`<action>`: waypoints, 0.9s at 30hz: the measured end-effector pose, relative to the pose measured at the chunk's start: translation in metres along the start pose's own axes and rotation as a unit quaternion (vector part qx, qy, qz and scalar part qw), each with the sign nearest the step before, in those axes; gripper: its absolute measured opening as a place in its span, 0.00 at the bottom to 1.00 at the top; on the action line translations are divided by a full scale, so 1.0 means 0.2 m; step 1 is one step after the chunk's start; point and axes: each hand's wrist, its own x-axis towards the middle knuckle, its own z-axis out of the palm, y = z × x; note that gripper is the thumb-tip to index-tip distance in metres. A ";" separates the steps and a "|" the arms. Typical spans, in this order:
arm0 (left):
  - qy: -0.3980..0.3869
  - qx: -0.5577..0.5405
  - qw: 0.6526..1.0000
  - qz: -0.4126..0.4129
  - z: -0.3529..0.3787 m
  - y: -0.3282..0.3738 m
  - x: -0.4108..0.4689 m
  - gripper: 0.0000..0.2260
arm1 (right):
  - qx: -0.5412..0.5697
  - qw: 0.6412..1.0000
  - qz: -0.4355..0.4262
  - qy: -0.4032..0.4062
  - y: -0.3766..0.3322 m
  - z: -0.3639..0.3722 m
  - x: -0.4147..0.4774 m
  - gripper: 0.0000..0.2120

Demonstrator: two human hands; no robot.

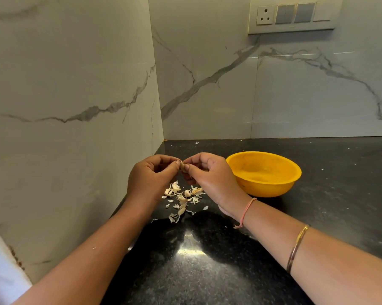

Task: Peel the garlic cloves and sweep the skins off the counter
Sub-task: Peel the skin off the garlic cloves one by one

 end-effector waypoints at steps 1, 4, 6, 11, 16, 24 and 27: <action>0.001 0.003 1.000 -0.003 0.00 0.00 0.00 0.07 | -0.015 1.000 -0.009 0.000 0.00 0.00 0.00 0.04; -0.001 0.013 1.000 -0.006 0.00 0.00 0.00 0.07 | -0.093 0.994 -0.049 0.009 0.01 0.00 0.01 0.04; 0.000 0.017 1.000 -0.010 0.00 -0.01 0.01 0.07 | -0.139 0.987 -0.080 0.014 0.02 0.00 0.01 0.04; -0.001 0.012 1.000 -0.019 -0.01 -0.01 0.01 0.08 | -0.175 0.977 -0.122 0.014 0.00 0.00 0.00 0.04; -0.011 0.000 1.000 -0.019 0.00 -0.01 0.01 0.06 | -0.148 0.983 -0.107 0.014 0.01 0.01 0.00 0.04; -0.007 0.006 0.999 -0.047 0.00 -0.04 0.02 0.05 | 0.026 0.999 -0.029 0.000 -0.02 0.00 0.00 0.06; -0.003 0.007 0.999 -0.052 0.01 -0.04 0.02 0.05 | 0.052 0.999 -0.012 0.004 -0.03 0.00 0.00 0.06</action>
